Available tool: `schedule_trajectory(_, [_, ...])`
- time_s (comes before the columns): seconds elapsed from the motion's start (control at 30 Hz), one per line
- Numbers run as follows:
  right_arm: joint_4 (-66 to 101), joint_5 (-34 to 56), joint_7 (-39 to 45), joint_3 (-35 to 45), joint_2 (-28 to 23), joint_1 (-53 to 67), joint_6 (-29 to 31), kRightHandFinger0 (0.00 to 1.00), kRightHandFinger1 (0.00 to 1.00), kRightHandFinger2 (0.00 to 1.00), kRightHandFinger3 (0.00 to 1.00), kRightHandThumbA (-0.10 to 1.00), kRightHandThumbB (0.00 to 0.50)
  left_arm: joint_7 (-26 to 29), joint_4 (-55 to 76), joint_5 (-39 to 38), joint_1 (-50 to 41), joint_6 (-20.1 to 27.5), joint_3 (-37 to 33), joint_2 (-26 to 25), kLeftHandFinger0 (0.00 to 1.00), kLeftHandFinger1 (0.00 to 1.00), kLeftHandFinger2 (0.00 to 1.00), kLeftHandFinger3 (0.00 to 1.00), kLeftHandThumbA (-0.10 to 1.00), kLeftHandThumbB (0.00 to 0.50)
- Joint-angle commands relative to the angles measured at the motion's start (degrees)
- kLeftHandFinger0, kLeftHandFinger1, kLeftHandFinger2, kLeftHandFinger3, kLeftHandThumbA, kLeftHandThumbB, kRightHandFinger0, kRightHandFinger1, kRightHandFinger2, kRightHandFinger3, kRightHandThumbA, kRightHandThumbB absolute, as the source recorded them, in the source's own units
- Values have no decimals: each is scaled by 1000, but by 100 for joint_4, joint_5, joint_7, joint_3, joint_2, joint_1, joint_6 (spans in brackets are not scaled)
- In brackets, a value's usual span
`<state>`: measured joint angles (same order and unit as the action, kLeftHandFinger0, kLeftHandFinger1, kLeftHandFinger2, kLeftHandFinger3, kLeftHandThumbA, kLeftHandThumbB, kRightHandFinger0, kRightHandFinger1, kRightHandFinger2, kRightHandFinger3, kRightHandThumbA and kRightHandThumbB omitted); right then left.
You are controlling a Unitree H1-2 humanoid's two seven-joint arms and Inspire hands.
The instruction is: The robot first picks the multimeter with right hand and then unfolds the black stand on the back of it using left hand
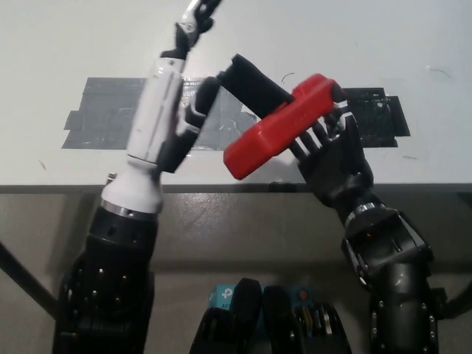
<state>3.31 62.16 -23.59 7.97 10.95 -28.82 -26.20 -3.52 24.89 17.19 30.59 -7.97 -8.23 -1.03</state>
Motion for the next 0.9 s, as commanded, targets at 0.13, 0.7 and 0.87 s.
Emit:
schedule_trajectory(0.13, [1133,1730,1004,-369,23,-556,-73,0,120,692,1000,184,138,-421,1080,328,388,-225,-485,163,1000,1000,1000,1000,1000,254])
schedule_trajectory(0.7, [1123,2224,1838,-290,-971,-204,-73,0,0,420,811,197,104,-453,2239,731,576,82,-26,-308,1000,1000,1000,1000,1000,287])
schedule_trajectory(0.87, [1181,2316,1822,-281,-1070,-114,-73,0,0,258,740,172,127,-303,2332,559,743,387,209,-406,1000,1000,1000,1000,1000,278])
